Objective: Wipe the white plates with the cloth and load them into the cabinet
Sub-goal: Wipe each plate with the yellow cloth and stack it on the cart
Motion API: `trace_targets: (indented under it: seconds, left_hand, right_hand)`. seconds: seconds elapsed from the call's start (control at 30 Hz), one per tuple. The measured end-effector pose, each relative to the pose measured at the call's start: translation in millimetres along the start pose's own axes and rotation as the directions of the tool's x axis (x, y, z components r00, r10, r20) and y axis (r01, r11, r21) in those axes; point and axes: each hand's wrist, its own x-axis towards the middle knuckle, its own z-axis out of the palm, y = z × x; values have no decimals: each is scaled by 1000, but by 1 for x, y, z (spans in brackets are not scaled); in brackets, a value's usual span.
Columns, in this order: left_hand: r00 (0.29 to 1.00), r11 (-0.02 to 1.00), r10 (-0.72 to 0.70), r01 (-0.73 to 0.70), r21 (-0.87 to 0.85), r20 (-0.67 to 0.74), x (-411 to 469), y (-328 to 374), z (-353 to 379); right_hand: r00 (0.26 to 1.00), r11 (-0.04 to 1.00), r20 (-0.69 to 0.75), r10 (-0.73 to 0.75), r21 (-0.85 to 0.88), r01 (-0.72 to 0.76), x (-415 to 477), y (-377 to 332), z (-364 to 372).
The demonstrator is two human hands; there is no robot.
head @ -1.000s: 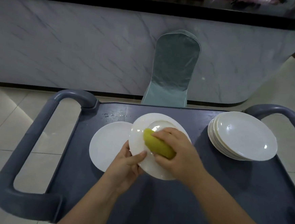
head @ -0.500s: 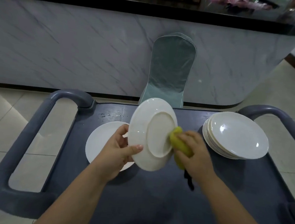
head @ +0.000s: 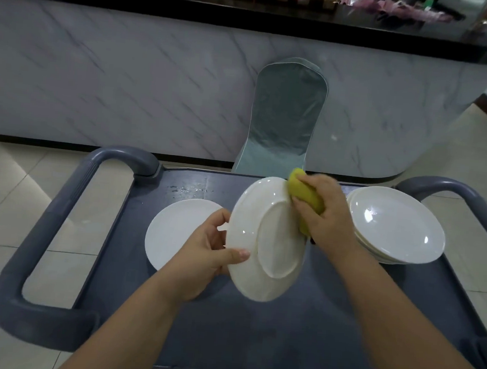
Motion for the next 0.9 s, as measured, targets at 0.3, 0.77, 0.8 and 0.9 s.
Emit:
trace_targets:
  seconds: [0.3, 0.77, 0.8, 0.9]
  left_hand:
    - [999, 999, 33, -31, 43, -44, -5, -1, 0]
    - [985, 937, -40, -22, -348, -171, -3, 7, 1]
    - [976, 909, -58, -35, -415, -210, 1, 3, 1]
    - [935, 846, -131, -68, -529, -329, 20, -12, 13]
  right_hand:
    - [972, 976, 168, -164, -116, 185, 22, -34, 7]
    - [960, 990, 246, 138, -37, -133, 15, 18, -25]
    - [971, 988, 190, 144, -88, -129, -4, 22, -27]
    - [999, 996, 37, 23, -90, -19, -56, 7, 8]
